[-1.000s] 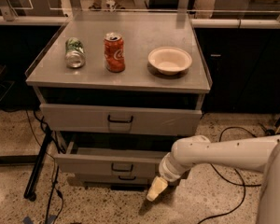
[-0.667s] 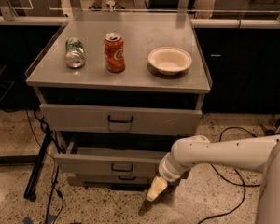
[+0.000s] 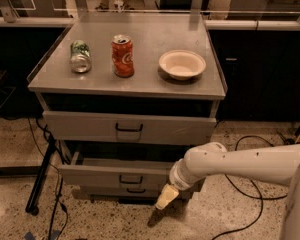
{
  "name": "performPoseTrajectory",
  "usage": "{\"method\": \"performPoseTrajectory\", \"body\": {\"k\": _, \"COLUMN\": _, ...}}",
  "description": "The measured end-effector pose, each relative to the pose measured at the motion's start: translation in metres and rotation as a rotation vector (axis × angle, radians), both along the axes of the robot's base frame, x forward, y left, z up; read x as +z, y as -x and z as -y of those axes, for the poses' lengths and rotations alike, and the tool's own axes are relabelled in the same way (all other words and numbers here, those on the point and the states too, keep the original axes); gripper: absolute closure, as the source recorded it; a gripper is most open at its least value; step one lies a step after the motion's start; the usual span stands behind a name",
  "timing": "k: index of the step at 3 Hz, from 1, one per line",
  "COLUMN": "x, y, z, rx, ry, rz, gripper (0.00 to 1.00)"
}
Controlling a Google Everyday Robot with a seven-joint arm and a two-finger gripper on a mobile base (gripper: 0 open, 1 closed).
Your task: Open middle drawer
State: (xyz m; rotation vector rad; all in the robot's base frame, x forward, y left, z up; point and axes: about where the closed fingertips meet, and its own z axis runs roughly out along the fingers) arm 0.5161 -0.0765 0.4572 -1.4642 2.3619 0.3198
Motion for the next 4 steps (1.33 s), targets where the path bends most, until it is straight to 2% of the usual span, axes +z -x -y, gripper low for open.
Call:
{"method": "performPoseTrajectory", "body": {"k": 1, "x": 0.000, "y": 0.000, "z": 0.000, "rx": 0.000, "ry": 0.000, "rz": 0.001, "gripper": 0.00}}
{"method": "performPoseTrajectory", "body": {"k": 3, "x": -0.028, "y": -0.010, "z": 0.000, "rx": -0.012, "ry": 0.032, "rz": -0.042, "gripper": 0.00}}
{"method": "performPoseTrajectory", "body": {"k": 4, "x": -0.048, "y": -0.003, "z": 0.001, "rx": -0.003, "ry": 0.061, "rz": -0.082, "gripper": 0.00}}
